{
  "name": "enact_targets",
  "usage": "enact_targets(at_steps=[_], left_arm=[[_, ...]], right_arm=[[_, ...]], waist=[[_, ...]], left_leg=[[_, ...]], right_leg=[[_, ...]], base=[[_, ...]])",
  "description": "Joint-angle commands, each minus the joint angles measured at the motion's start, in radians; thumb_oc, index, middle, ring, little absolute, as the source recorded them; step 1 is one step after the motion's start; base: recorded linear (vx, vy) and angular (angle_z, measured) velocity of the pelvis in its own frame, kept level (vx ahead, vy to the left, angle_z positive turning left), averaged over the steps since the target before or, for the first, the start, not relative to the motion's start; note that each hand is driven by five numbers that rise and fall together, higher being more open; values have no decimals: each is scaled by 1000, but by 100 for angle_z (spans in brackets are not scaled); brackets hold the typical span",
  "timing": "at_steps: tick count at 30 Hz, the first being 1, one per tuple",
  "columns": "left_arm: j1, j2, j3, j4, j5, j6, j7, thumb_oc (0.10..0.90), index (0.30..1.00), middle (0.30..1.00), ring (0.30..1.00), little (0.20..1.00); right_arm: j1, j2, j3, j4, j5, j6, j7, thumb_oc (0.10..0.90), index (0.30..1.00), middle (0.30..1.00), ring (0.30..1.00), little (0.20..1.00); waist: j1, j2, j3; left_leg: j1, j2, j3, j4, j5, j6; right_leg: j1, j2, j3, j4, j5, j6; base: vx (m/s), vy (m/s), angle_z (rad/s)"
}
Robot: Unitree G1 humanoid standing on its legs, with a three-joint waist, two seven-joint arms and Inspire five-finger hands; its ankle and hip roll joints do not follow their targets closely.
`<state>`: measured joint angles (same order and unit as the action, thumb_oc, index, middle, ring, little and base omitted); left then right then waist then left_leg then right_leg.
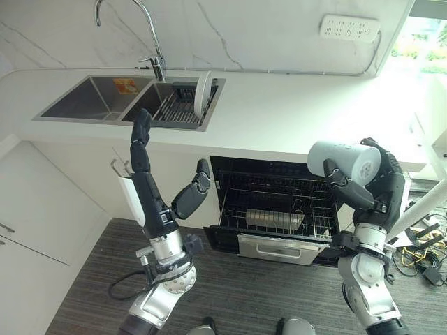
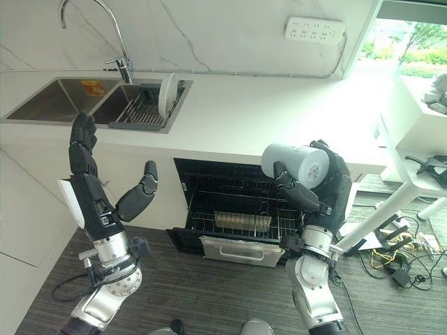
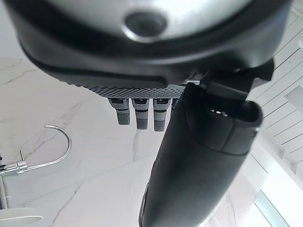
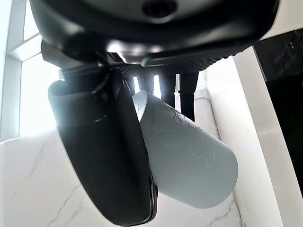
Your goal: Place the dishes in the dishwasher.
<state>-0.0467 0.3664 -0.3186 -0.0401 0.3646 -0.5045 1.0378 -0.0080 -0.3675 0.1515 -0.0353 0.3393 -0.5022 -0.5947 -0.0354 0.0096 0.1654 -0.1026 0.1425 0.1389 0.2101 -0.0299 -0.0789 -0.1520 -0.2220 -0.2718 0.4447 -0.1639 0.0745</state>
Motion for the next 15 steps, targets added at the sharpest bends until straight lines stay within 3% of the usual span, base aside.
enact_targets(at_steps=[1, 6, 10, 11, 15], left_arm=[[-47, 22, 28, -93, 39, -52, 16, 800, 900, 900, 900, 900], [-37, 40, 31, -73, -3, -13, -95, 800, 900, 900, 900, 900], [-36, 72, 12, -37, -23, 28, -290, 800, 900, 900, 900, 900], [-32, 115, 8, 7, 30, 37, -389, 800, 900, 900, 900, 900], [-30, 188, 14, 91, 99, 18, -447, 800, 900, 900, 900, 900]], right_arm=[[-104, -17, -63, -94, -6, -111, 2, 400, 300, 300, 300, 300], [-84, -22, -76, -86, 0, -62, 62, 400, 300, 300, 300, 300], [-92, -41, -62, -36, -11, -5, 133, 400, 300, 300, 300, 300], [-94, -62, -62, 6, -24, 27, 187, 400, 300, 300, 300, 300], [-106, -103, -65, 79, -23, 55, 258, 400, 300, 300, 300, 300]], waist=[[-4, -25, -28], [-9, -26, -30], [-7, -22, -32], [-8, -18, -36], [-8, -11, -39]], left_leg=[[13, 17, 30, 90, -175, 9], [17, 18, 36, 90, -176, 8], [17, 18, 39, 90, -175, 7], [16, 18, 42, 90, -174, 5], [17, 17, 45, 90, -173, 3]], right_leg=[[92, 9, 69, -145, -10, 84], [93, 10, 71, -145, -9, 85], [90, 9, 73, -145, -8, 86], [86, 8, 78, -145, -7, 89], [81, 10, 85, -145, -6, 91]], base=[[0, 0, 0], [0, 0, 0], [17, 4, -1], [81, 21, -3], [89, 23, -5]])
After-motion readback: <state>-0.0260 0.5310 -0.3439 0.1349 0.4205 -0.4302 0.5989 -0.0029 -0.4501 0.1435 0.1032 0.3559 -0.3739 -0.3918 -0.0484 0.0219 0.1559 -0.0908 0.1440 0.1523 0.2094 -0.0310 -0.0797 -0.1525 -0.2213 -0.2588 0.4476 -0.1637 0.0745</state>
